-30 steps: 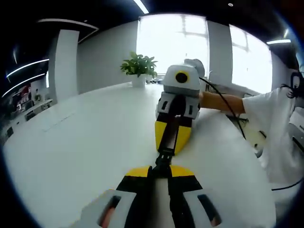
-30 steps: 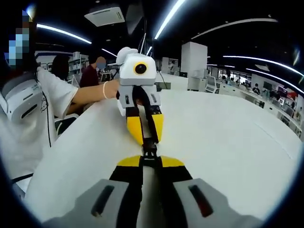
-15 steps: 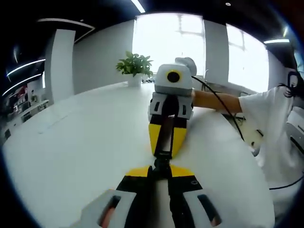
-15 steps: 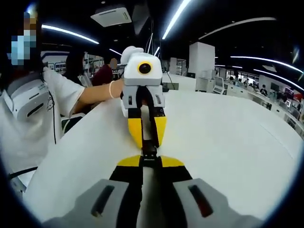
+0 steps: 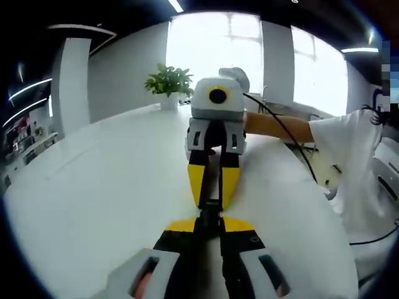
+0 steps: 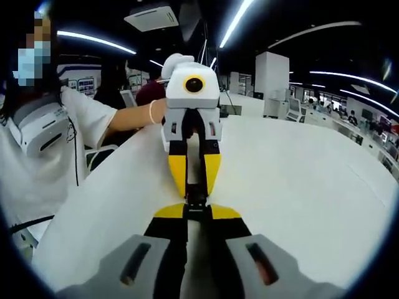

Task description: Snap the two parts of the plastic buckle together until the buckle closes and remains connected.

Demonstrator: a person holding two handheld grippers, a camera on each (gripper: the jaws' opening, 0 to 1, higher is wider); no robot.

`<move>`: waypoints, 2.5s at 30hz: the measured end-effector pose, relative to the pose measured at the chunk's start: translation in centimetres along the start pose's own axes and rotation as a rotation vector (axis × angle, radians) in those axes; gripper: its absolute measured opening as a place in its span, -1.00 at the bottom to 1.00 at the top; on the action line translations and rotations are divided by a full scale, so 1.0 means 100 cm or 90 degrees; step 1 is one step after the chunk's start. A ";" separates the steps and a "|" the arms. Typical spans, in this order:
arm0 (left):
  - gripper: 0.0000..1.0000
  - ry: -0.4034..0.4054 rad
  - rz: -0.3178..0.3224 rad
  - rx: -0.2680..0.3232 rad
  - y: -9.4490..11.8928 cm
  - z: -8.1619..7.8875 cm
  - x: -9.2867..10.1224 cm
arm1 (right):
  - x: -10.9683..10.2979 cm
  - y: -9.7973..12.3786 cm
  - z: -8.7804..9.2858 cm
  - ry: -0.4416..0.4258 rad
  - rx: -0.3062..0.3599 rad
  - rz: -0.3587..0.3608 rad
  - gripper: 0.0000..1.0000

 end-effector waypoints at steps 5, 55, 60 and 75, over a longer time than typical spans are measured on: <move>-0.79 -0.013 0.010 -0.009 -0.002 -0.001 0.003 | 0.000 -0.002 -0.002 0.014 0.002 -0.016 -0.79; -0.62 -0.028 -0.037 0.056 0.020 -0.010 0.014 | -0.002 -0.005 -0.007 0.001 -0.022 0.030 -0.76; -0.62 -0.009 -0.061 0.095 0.028 -0.016 0.012 | -0.003 -0.005 -0.007 0.004 -0.027 0.030 -0.76; -0.55 0.078 -0.140 0.181 0.057 -0.007 0.006 | 0.008 -0.008 -0.005 0.009 -0.036 0.026 -0.76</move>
Point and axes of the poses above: the point that each gripper's makers call its tool centre point, and the gripper's own axes: y roughly backward along the fingers, x roughly to its right, z roughly out of its underside, the point moved 1 cm from there along y, roughly backward along the fingers, and after that the axes turned 13 degrees about y, right-handed, at the moved point
